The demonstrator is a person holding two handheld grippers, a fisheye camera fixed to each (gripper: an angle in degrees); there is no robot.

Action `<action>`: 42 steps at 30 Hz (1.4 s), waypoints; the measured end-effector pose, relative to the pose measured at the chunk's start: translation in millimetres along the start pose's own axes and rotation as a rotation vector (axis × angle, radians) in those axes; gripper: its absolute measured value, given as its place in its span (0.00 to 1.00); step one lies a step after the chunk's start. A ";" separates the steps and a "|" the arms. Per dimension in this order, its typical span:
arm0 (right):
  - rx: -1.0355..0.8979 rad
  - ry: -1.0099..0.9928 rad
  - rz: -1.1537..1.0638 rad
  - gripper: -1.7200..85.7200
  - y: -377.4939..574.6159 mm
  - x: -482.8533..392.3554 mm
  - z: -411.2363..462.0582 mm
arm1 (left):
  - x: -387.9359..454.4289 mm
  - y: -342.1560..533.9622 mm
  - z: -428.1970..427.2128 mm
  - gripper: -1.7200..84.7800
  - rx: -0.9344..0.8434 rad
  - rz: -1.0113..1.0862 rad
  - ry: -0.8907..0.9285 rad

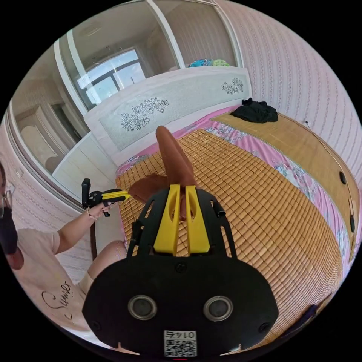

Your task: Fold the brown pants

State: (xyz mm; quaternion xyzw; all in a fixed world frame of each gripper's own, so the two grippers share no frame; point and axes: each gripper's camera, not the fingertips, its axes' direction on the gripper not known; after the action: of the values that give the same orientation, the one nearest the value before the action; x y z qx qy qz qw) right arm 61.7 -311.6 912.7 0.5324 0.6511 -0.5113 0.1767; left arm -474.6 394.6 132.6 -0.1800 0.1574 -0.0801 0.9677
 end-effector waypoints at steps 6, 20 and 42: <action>-0.312 0.150 0.337 0.04 224.6 21.3 -11.6 | 62.2 121.8 -34.2 0.01 -0.232 -0.096 0.234; -0.150 -0.011 -0.272 0.18 199.4 -179.7 21.8 | 60.3 123.8 -79.3 0.01 -0.177 -0.240 0.139; 0.008 0.204 0.071 0.06 215.3 -88.7 -193.8 | 15.1 27.1 -36.5 0.11 -0.199 -0.318 0.082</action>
State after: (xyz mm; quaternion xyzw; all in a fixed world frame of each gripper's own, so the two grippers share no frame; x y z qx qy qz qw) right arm 343.7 -210.9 959.0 0.6053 0.6442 -0.4505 0.1252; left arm -470.0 404.6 85.9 -0.2938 0.1734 -0.2231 0.9132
